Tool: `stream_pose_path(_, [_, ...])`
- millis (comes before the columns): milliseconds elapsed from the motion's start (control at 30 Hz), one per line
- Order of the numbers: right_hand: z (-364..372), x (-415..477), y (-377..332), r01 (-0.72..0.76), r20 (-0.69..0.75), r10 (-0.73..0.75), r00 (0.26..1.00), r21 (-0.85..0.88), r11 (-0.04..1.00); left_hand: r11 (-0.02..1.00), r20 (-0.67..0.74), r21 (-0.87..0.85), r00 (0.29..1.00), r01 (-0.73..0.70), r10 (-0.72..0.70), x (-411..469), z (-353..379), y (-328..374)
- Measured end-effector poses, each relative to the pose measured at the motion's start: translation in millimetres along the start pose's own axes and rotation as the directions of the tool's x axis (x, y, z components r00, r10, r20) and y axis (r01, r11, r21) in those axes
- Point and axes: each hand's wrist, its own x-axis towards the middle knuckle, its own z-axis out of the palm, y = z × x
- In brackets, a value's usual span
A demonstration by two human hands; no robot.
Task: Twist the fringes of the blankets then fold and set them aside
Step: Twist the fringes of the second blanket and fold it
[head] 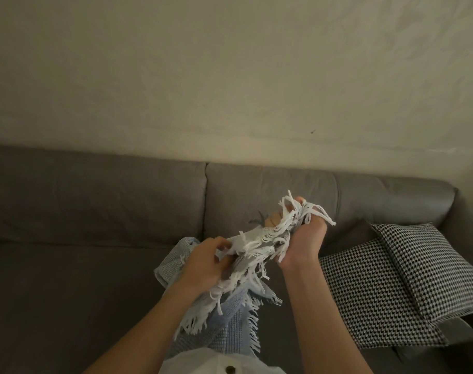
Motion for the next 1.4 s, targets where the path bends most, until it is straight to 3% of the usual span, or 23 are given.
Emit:
stream_pose_path(67, [0,-1,-1,-0.014,0.002,0.014,1.0,0.008,1.0,0.999,-0.04,0.043,0.999,0.006,-0.005,1,3,-3])
stream_pose_path(167, [-4,2,-3,0.0,-0.039,-0.001,0.999,-0.021,1.0,0.999,-0.223,-0.006,0.974,0.045,-0.045,2,5,-6])
stream_pose_path(267, [-10,9,-2,0.037,-0.149,-0.058,0.987,-0.139,0.99,0.967,-0.446,-0.244,0.876,0.076,-0.182,0,-14,7])
stream_pose_path(367, [-13,19,1,0.159,-0.203,-0.215,0.955,-0.261,0.952,0.979,-0.616,-0.202,0.778,-0.008,-0.121,-3,-33,21])
stream_pose_path(433, [-12,23,2,0.204,-0.197,-0.277,0.94,-0.322,0.924,0.993,-0.586,-0.098,0.81,-0.062,-0.007,-7,-38,21])
stream_pose_path(533, [-6,25,3,0.224,-0.152,-0.305,0.94,-0.398,0.89,0.946,-0.306,0.288,0.921,-0.151,0.24,-20,-28,2])
stream_pose_path(633, [0,28,5,0.218,-0.175,-0.307,0.935,-0.397,0.892,0.888,-0.056,0.371,0.948,-0.273,0.314,-28,-12,-22])
stream_pose_path(700, [3,30,6,0.22,-0.171,-0.309,0.936,-0.402,0.889,0.886,0.026,0.352,0.949,-0.302,0.313,-28,-8,-23])
stream_pose_path(867, [10,28,12,0.194,-0.133,-0.266,0.955,-0.401,0.896,0.904,-0.059,0.379,0.97,-0.197,0.236,-24,-3,-3])
stream_pose_path(1133, [17,21,7,0.183,-0.056,-0.215,0.975,-0.343,0.921,0.96,-0.183,0.277,0.979,-0.041,0.095,-16,1,0])
stream_pose_path(1267, [18,19,3,0.174,-0.013,-0.187,0.982,-0.317,0.932,0.963,-0.119,0.231,0.978,-0.14,0.171,-6,1,-18])
stream_pose_path(1400, [15,23,-3,0.181,-0.039,-0.202,0.979,-0.31,0.933,0.973,-0.135,0.178,0.975,-0.15,0.175,0,-11,-27])
